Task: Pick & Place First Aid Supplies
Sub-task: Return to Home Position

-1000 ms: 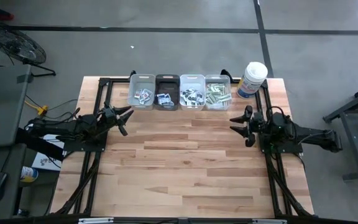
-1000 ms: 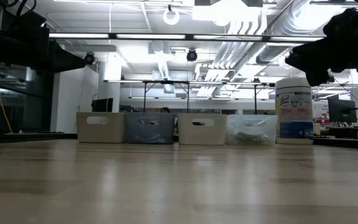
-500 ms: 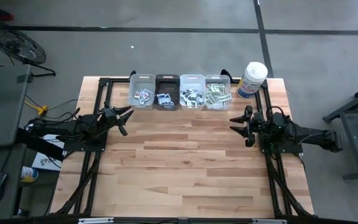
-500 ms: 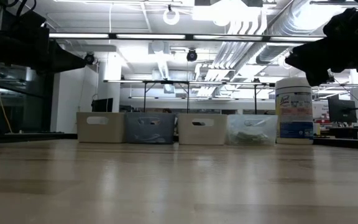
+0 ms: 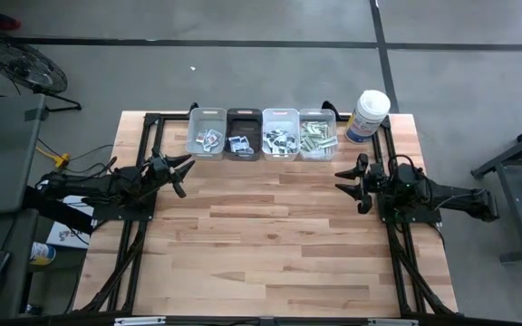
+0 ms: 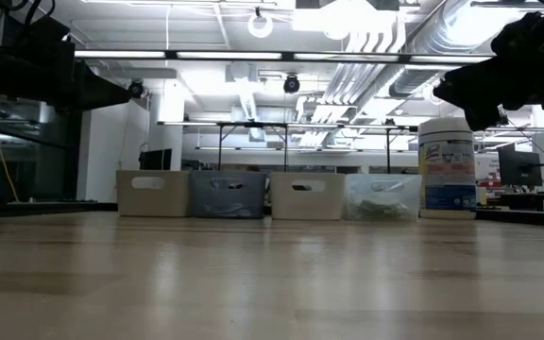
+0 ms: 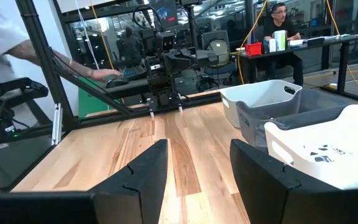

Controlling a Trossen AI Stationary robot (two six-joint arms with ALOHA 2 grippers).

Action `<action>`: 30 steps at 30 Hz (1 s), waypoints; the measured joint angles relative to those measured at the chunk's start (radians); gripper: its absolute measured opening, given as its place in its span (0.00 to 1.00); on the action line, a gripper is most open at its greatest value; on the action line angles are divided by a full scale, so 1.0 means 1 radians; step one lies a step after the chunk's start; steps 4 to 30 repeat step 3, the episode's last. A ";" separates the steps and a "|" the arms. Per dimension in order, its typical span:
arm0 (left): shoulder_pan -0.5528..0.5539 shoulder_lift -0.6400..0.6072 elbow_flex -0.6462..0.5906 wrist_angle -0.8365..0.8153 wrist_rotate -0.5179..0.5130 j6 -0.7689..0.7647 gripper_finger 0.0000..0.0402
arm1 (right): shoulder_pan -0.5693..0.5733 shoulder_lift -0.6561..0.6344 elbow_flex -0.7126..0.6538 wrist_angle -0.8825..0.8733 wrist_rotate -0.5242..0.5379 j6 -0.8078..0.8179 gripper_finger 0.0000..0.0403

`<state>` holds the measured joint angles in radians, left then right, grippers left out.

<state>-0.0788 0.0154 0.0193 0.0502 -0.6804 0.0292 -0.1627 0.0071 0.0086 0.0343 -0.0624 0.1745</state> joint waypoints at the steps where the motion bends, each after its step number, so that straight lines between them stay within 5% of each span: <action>1: 0.000 0.000 0.000 0.000 0.000 0.000 0.25 | 0.000 0.000 0.000 0.000 0.000 0.000 0.42; 30: 0.000 0.000 0.000 0.000 0.000 0.000 0.25 | 0.000 0.000 0.000 0.000 0.000 0.000 0.42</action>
